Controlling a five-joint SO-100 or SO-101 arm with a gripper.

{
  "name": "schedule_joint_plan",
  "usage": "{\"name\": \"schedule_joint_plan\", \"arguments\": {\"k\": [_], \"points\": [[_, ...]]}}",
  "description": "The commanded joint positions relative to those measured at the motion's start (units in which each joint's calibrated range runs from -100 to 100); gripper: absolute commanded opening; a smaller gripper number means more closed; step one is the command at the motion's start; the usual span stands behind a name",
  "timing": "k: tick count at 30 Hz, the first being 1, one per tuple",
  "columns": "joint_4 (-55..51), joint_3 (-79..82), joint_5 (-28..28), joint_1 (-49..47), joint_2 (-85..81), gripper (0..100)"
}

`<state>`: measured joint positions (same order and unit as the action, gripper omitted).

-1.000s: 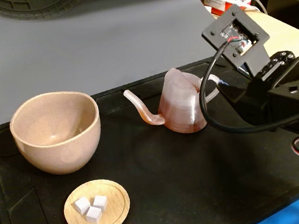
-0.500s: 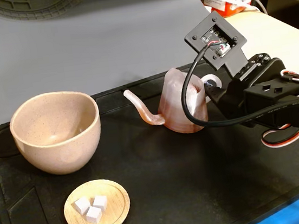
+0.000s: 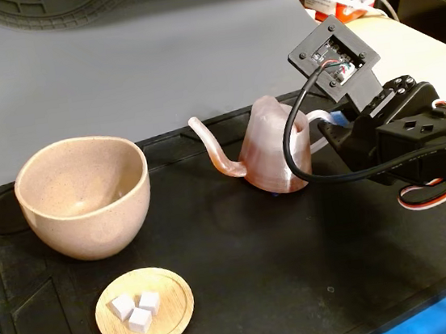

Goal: Pick up a kettle and pour liquid into a cup.

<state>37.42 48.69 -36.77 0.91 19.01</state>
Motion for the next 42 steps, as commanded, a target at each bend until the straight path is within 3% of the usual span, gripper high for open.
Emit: {"name": "schedule_joint_plan", "arguments": {"k": [1,15,18,24,29,40,42], "points": [[1.1,-1.86,0.01,0.65,-0.49,1],[-0.54,-2.59,-0.51,-2.09,-8.6,1],[-7.72,-2.68,-0.51,-3.53,-14.83,1],[-9.53,-2.77,-2.14,-3.61,-20.2,1],[-21.03,-12.75,-2.14,-5.05,-21.99,1],[-21.21,-16.38,-1.62,-7.87,-21.65,1],[-28.3,-19.92,1.22,-7.87,-22.16,1]]}}
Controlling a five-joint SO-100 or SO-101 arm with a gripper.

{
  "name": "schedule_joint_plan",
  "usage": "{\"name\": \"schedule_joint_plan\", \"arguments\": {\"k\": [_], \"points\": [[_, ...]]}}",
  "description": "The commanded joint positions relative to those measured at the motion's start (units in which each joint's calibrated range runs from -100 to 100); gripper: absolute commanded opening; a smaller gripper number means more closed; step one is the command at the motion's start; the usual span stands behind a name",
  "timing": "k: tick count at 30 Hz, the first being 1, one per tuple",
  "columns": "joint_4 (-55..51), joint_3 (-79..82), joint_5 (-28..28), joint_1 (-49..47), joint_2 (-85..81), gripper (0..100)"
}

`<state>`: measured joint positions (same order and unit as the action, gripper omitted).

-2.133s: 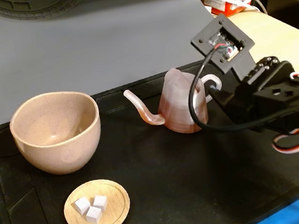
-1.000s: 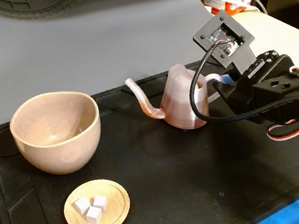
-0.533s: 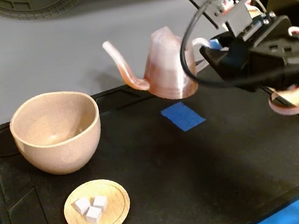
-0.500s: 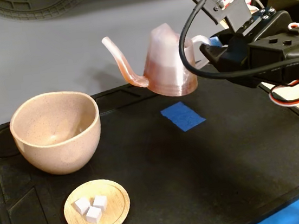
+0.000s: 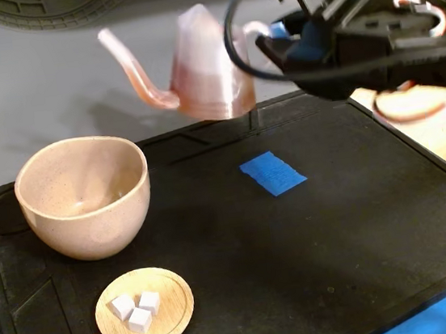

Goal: Pick up a kettle and pour liquid into a cup.

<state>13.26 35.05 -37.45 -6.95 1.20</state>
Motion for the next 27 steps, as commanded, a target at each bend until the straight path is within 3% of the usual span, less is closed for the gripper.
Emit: {"name": "schedule_joint_plan", "arguments": {"k": [1,9,11,14,16,20,22,25,27], "points": [[-5.0,-7.38,1.9,-0.01,-4.36,1],[-5.09,-7.92,6.36,-0.01,-3.93,1],[-5.09,-8.01,10.61,-0.01,-4.18,1],[-4.92,-8.01,11.08,-0.16,-4.44,1],[-4.92,-9.55,15.33,-0.92,-4.44,1],[-5.0,-11.19,15.54,-3.05,-3.76,1],[-5.0,-11.28,19.58,-3.05,-3.76,1],[-5.0,-11.28,19.74,-3.05,-3.67,1],[-5.0,-11.28,24.83,-3.05,-3.67,1]]}}
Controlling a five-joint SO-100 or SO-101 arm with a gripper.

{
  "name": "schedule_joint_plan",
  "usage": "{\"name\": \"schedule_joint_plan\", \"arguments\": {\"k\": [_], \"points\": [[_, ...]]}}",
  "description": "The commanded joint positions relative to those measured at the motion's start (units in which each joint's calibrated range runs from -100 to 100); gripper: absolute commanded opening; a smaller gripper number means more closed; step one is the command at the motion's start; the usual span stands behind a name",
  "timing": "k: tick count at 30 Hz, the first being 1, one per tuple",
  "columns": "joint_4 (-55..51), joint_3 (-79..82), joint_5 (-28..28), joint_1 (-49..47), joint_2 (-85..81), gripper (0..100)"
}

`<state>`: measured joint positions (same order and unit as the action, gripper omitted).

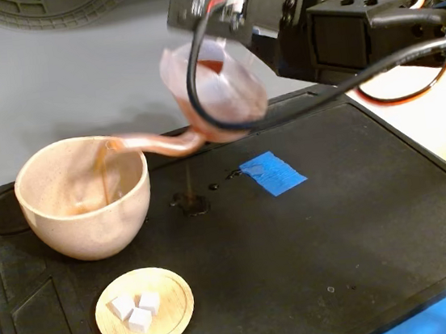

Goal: Pick up a kettle and pour liquid into a cup.

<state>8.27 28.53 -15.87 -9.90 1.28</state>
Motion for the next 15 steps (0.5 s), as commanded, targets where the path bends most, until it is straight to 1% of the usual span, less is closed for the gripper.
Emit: {"name": "schedule_joint_plan", "arguments": {"k": [1,15], "points": [[-0.01,-4.75,3.25,-0.1,-3.76,1],[0.07,-4.85,3.3,-0.1,-4.01,1]]}}
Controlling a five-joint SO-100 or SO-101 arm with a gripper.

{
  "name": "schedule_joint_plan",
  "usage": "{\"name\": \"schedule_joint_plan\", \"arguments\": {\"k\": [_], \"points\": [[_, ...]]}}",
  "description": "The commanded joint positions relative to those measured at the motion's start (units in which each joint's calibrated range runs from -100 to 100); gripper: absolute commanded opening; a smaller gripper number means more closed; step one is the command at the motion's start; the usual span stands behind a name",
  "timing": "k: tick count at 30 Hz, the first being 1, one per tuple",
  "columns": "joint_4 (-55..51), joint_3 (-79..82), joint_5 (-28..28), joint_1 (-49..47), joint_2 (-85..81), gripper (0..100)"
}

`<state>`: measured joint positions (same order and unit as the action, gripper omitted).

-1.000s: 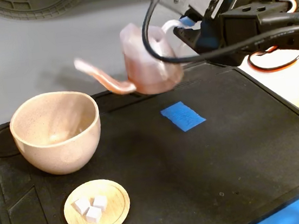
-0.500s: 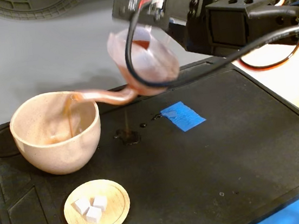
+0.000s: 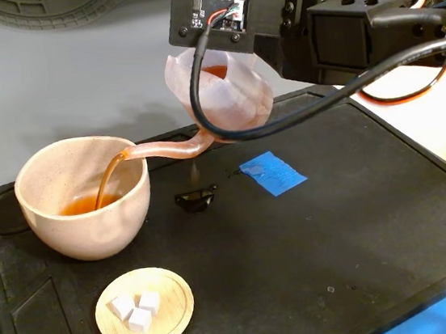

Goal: Pick up a kettle and pour liquid into a cup.

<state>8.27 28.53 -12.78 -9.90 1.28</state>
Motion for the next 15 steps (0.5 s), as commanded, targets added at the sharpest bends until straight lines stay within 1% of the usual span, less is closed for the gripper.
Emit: {"name": "schedule_joint_plan", "arguments": {"k": [1,10,12,15], "points": [[0.07,-4.85,0.21,-0.1,-4.01,1],[0.07,-4.85,-0.68,-0.48,-3.76,1],[0.07,-4.85,-8.18,-0.33,-3.84,1],[-0.01,-3.85,-14.01,2.03,-4.19,1]]}}
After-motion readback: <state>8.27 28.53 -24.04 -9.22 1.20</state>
